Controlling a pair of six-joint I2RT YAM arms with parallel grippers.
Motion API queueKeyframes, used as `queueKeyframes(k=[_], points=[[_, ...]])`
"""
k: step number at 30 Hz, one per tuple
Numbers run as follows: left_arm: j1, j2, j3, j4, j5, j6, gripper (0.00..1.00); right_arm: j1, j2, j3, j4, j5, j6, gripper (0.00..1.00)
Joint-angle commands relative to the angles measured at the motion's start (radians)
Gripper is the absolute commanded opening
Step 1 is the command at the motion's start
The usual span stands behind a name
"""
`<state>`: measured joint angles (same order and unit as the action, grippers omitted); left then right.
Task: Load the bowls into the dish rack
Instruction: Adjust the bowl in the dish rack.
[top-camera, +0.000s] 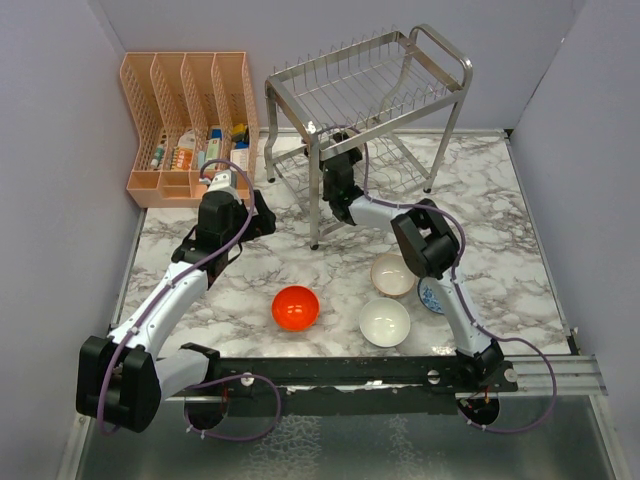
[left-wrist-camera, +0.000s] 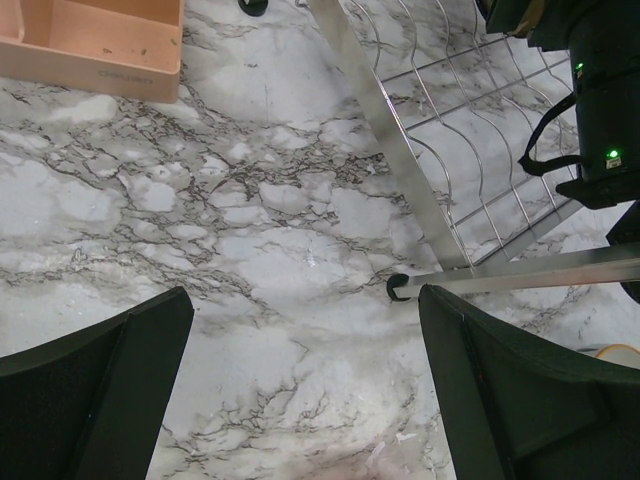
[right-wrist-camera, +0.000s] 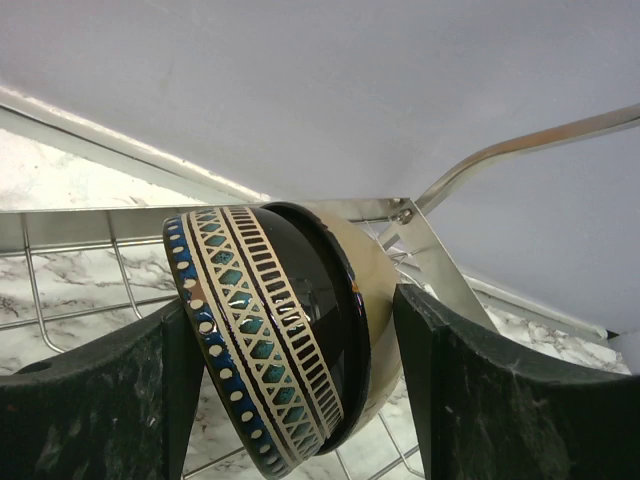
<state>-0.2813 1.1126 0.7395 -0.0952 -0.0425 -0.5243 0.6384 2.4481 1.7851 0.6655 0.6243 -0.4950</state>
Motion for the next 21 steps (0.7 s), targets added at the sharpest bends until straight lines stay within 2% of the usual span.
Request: queueKeyframes(k=[1,3,5,6,13,19,21], points=[[0.001,-0.016,-0.013,0.031,0.035,-0.01,0.99,-0.009,0.003,0.018,0.002,0.03,-0.013,0.69],[0.002,-0.012,-0.012,0.037,0.044,-0.014,0.99,-0.01,0.002,0.01,0.016,0.041,-0.032,0.58],[0.001,-0.008,-0.007,0.038,0.05,-0.015,0.99,-0.01,-0.001,0.0,0.038,0.052,-0.049,0.42],[0.001,-0.008,-0.006,0.038,0.054,-0.016,0.99,-0.01,-0.004,-0.007,0.056,0.056,-0.059,0.39],[0.001,-0.025,-0.007,0.028,0.054,-0.016,0.99,-0.01,-0.028,0.002,0.027,0.07,-0.049,0.42],[0.001,-0.032,-0.006,0.033,0.059,-0.019,0.99,-0.005,-0.069,-0.016,-0.031,0.077,-0.014,0.52],[0.002,-0.034,-0.008,0.035,0.059,-0.019,0.99,-0.001,-0.073,-0.023,-0.052,0.079,-0.011,0.58]])
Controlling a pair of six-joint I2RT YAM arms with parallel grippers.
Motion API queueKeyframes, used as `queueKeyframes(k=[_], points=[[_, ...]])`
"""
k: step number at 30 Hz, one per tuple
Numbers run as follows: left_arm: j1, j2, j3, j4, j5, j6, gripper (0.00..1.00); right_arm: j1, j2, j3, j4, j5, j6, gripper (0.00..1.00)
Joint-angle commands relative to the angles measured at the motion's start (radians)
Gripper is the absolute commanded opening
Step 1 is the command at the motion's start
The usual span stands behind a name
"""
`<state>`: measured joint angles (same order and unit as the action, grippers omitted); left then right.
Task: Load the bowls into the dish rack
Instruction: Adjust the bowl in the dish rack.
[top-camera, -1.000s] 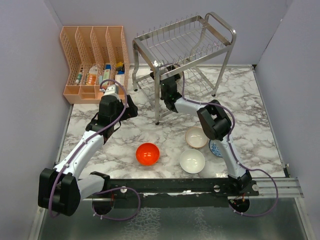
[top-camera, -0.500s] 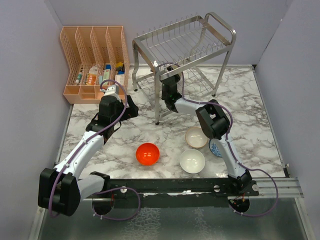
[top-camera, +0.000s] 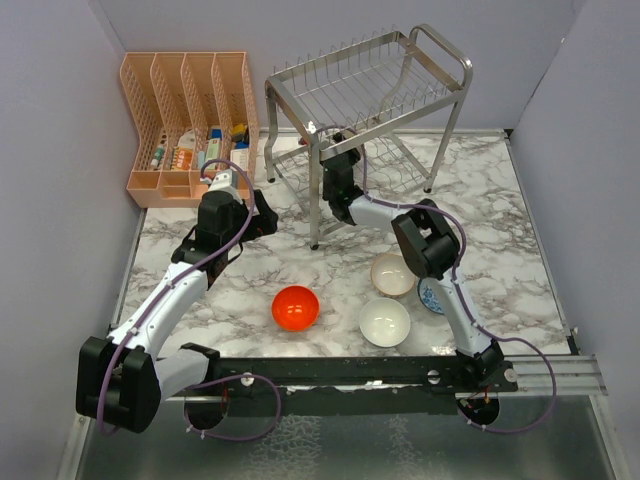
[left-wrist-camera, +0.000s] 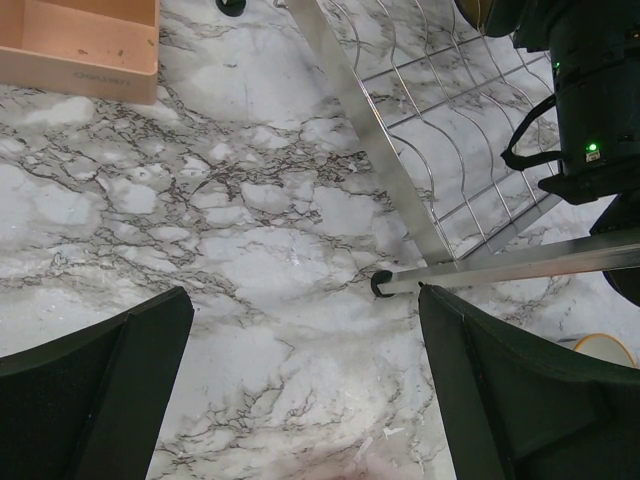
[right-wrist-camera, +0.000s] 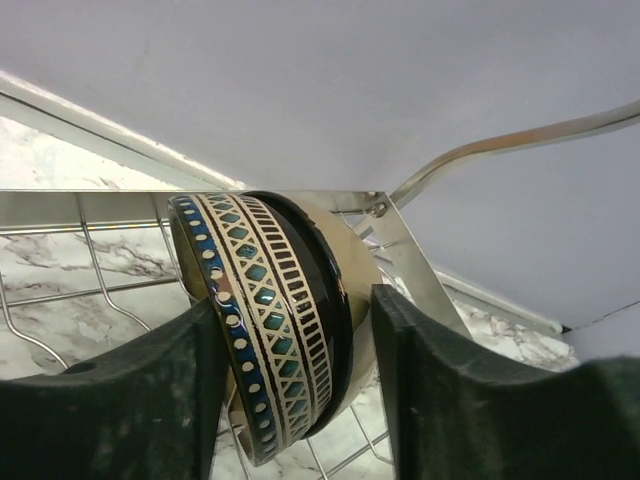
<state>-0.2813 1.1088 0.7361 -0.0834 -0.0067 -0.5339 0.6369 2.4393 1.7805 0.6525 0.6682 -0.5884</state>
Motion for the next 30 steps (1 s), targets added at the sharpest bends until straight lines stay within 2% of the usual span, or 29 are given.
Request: queueKeyframes(k=[1,6,9,11,13,22,30], points=[[0.001,-0.03,-0.003,0.022,0.022,-0.01,0.99,0.002,-0.067,-0.024,-0.047,0.036,0.082,0.62],[0.002,-0.024,0.0,0.021,0.02,-0.01,0.99,0.004,-0.085,-0.065,-0.05,0.043,0.088,0.72],[0.005,-0.017,0.002,0.022,0.026,-0.011,0.99,0.004,-0.089,-0.075,-0.058,0.053,0.092,0.74],[0.005,-0.015,0.002,0.024,0.029,-0.01,0.99,0.004,-0.092,-0.081,-0.055,0.068,0.088,0.85],[0.005,-0.015,0.002,0.024,0.03,-0.011,0.99,0.004,-0.096,-0.088,-0.05,0.083,0.084,0.9],[0.006,-0.019,0.002,0.024,0.036,-0.011,0.99,0.014,-0.175,-0.144,-0.12,0.07,0.148,0.91],[0.006,-0.027,0.003,0.024,0.037,-0.011,0.99,0.023,-0.268,-0.211,-0.336,-0.027,0.272,0.91]])
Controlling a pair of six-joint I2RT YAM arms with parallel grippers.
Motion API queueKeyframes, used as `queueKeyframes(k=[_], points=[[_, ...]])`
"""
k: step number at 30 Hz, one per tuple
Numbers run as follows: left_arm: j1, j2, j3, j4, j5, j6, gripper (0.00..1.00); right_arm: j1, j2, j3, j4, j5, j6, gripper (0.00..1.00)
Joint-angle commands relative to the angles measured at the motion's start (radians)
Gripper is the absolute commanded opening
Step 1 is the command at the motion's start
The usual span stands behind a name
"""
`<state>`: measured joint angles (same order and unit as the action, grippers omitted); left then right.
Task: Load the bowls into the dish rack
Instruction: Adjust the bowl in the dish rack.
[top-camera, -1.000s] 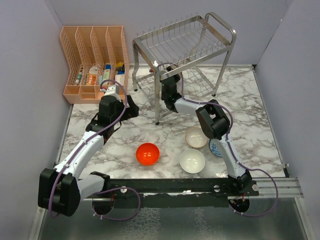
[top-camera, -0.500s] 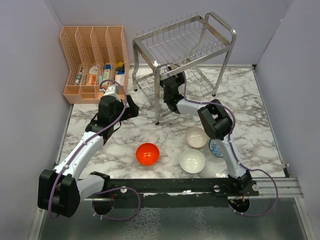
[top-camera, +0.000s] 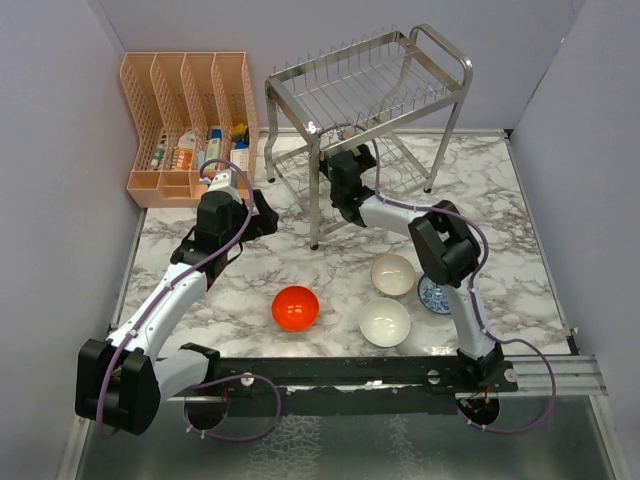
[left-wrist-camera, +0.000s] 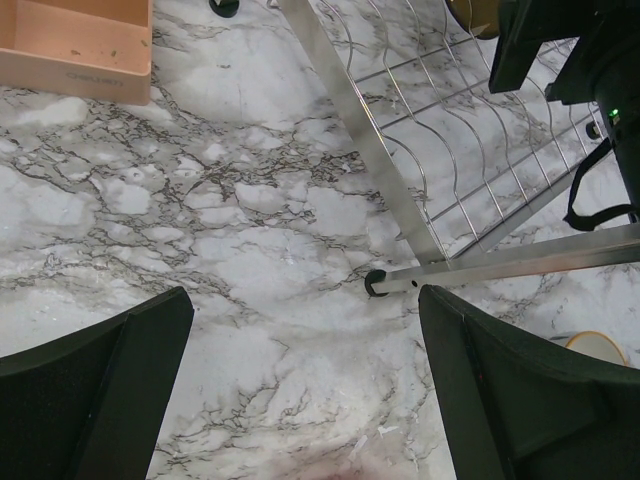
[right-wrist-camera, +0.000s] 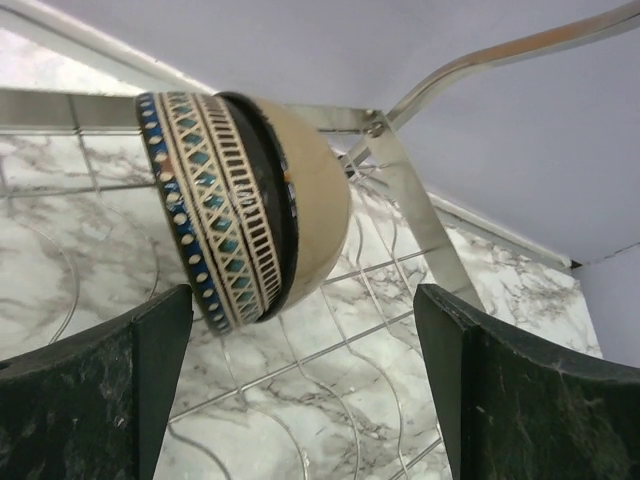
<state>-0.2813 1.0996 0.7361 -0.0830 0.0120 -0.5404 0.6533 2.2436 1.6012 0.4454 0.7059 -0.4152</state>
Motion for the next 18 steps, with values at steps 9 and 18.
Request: queueKeyframes(k=[9,18], points=[[0.006,-0.023,0.004,0.025,0.028,-0.009,0.99,0.006,-0.197,-0.197,-0.228,-0.127,0.217,0.92],[0.005,-0.03,0.008,0.023,0.041,-0.013,0.99,0.006,-0.279,-0.279,-0.344,-0.131,0.345,0.92]])
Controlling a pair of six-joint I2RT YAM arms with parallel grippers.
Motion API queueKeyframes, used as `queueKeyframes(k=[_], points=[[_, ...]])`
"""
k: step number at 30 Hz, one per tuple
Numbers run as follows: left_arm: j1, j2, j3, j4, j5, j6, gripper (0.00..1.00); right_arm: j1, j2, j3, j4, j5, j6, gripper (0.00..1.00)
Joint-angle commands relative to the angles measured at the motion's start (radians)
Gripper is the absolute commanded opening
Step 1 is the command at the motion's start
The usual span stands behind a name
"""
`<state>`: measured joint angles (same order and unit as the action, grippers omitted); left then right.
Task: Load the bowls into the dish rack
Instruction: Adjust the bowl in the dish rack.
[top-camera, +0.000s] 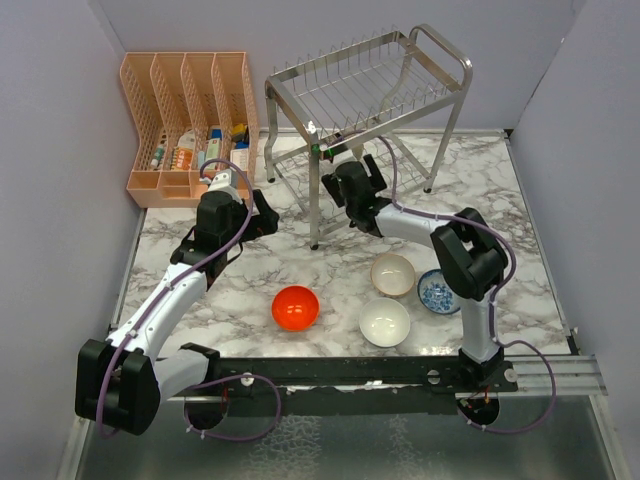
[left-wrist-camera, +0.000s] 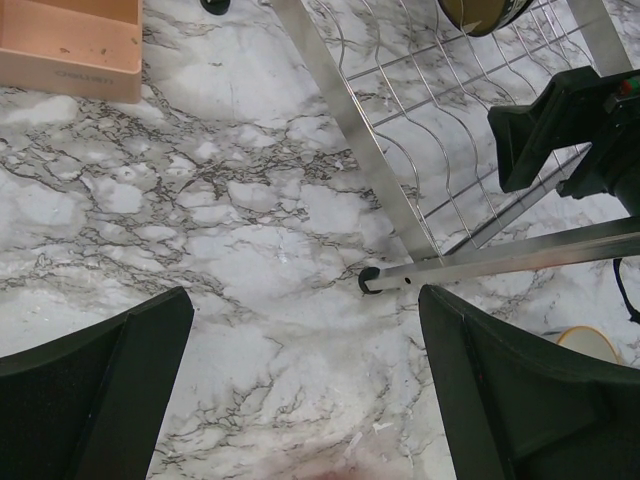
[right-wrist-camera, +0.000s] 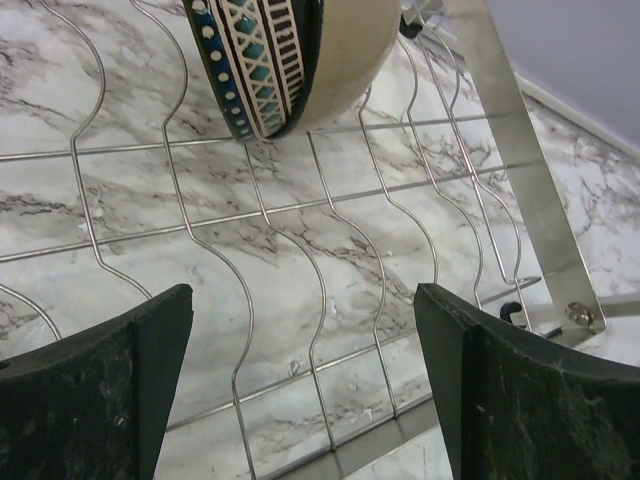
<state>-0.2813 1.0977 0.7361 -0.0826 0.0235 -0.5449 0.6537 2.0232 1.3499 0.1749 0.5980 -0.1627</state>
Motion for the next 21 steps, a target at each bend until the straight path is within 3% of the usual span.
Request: queueKeyframes(k=[1,13,21], points=[[0.005,-0.03,0.008,0.023,0.032,-0.009,0.99,0.005,-0.071,-0.034,-0.089,-0.023,0.108,0.92],[0.006,-0.036,0.009,0.028,0.051,-0.016,0.99,-0.09,-0.322,-0.225,-0.175,-0.146,0.316,0.9],[0.007,-0.017,0.005,0.054,0.069,-0.017,0.99,-0.182,-0.455,-0.363,-0.112,-0.265,0.396,0.89]])
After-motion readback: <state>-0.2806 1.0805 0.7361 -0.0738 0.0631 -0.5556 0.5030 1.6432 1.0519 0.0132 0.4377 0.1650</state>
